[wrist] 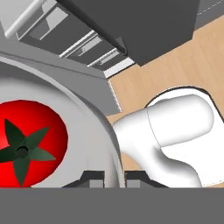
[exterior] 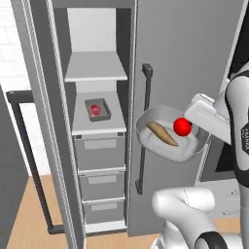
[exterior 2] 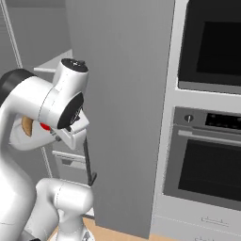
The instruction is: Take the meat container that has the steak and place it on the second highest rack of the freezer. Then take the vegetable container that has the tomato and sweet potato and place it on the highest rack of the freezer.
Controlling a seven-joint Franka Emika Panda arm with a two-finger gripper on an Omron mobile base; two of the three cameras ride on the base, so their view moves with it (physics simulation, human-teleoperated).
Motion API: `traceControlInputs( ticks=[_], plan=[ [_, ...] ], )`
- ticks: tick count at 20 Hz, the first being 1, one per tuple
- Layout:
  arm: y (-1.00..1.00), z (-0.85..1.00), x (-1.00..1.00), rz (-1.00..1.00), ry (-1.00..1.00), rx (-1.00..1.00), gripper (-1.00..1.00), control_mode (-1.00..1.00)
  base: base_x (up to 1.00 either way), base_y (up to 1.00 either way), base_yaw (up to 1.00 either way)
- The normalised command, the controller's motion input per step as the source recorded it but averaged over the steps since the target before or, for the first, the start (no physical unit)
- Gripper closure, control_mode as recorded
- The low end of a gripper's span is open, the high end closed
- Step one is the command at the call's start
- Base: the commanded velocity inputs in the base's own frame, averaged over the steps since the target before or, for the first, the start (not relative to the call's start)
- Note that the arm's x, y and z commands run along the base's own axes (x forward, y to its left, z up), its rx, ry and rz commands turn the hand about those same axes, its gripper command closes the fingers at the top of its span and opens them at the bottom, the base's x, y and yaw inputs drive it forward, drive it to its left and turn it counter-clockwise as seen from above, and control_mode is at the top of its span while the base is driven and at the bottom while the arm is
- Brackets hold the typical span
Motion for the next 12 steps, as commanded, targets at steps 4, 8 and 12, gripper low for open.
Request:
traceControlInputs(
  ticks=[4,8,12],
  plan=[
    [0.0,0.0,0.0,0.0,0.0,0.0,1.0,1.0,0.13,0.66,0.0],
    [0.0,0.0,0.0,0.0,0.0,0.0,1.0,1.0,0.23,0.55,0.0],
    [0.0,0.0,0.0,0.0,0.0,0.0,1.0,1.0,0.19,0.41,0.0]
  ],
)
